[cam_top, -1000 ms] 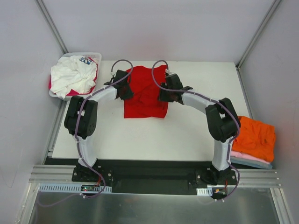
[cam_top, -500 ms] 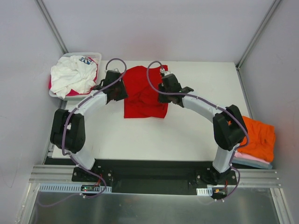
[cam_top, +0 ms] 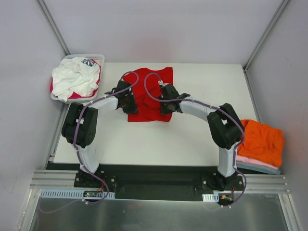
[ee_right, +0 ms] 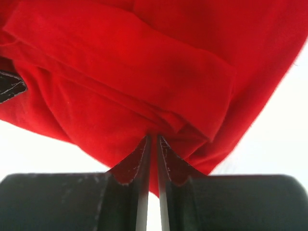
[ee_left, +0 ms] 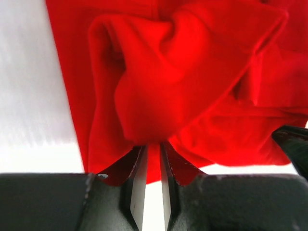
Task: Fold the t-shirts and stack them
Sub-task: Fold the folded rectangular tshirt in 1/3 of the way
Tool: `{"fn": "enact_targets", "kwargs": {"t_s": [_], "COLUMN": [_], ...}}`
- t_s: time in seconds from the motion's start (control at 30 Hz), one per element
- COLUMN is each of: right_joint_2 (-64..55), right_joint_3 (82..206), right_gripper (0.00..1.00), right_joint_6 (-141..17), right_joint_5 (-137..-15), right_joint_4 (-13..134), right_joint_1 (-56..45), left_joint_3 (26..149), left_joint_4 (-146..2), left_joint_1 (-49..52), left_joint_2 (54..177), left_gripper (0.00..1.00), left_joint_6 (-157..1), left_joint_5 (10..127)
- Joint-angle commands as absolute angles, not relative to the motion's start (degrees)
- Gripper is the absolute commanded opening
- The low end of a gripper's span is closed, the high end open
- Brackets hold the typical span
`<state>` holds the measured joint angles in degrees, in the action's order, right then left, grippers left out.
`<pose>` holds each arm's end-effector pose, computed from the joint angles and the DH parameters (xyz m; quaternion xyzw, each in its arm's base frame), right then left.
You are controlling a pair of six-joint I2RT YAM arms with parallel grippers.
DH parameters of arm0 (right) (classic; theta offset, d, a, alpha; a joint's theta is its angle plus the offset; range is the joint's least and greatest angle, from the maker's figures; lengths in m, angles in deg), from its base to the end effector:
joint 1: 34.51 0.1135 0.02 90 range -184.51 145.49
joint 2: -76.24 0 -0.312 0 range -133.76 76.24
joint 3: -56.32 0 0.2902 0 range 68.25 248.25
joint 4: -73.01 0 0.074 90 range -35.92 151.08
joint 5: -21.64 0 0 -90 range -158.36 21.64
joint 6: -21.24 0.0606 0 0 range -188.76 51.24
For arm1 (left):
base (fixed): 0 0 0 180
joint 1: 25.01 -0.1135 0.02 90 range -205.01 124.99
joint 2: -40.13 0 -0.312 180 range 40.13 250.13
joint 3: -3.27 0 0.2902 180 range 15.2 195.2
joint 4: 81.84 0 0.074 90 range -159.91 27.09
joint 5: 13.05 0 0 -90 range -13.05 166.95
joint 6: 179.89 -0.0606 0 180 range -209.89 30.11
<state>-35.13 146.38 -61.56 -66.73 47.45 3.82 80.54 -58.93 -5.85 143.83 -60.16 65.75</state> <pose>0.3902 0.3063 0.2004 -0.2445 0.8972 0.1300 0.3440 0.4124 -0.1558 0.1862 -0.0522 0.9324 -0.2264 0.2769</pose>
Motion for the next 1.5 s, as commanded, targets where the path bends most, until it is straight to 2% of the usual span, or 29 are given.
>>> {"fn": "enact_targets", "kwargs": {"t_s": [0.0, 0.77, 0.87, 0.9, 1.0, 1.1, 1.23, 1.27, 1.37, 1.47], "right_joint_2": [-37.75, -38.73, -38.46, -38.72, -39.68, -41.00, -41.19, -41.10, -40.48, -37.33], "right_joint_3": [150.86, 155.88, 157.02, 157.89, 159.65, 162.81, 165.46, 165.55, 165.47, 159.70], "right_gripper": [0.13, 0.12, 0.17, 0.26, 0.41, 0.48, 0.50, 0.50, 0.50, 0.51], "right_joint_6": [-61.73, -63.49, -64.28, -64.45, -64.72, -65.07, -66.21, -66.39, -66.83, -65.52], "right_joint_5": [-67.13, -65.73, -65.02, -64.94, -64.50, -64.50, -64.32, -63.71, -64.49, -66.51], "right_joint_4": [47.36, 46.66, 46.49, 46.40, 45.79, 44.47, 43.50, 43.50, 41.66, 40.78], "right_joint_1": [3.81, 0.03, -0.58, -0.84, -1.64, -2.69, -3.22, -3.22, -3.31, -3.22], "left_joint_3": [84.98, 96.75, 100.87, 102.28, 108.52, 115.73, 123.98, 124.70, 125.07, 117.79], "left_joint_4": [-60.07, -59.37, -59.28, -59.28, -59.37, -59.45, -59.37, -59.45, -59.45, -59.28], "left_joint_1": [-5.59, -8.57, -9.01, -9.01, -9.28, -9.89, -11.12, -11.64, -12.35, -12.62], "left_joint_2": [146.64, 152.98, 154.73, 156.30, 160.60, 165.61, 169.76, 170.20, 167.76, 160.58], "left_gripper": [0.15, 0.16, 0.16, 0.16, 0.18, 0.19, 0.21, 0.26, 0.34, 0.45], "left_joint_6": [-59.93, -60.71, -60.72, -60.71, -60.45, -59.84, -58.78, -58.69, -59.74, -60.80], "left_joint_5": [64.82, 66.41, 66.76, 66.93, 69.30, 71.06, 72.65, 72.56, 71.16, 71.33]}}
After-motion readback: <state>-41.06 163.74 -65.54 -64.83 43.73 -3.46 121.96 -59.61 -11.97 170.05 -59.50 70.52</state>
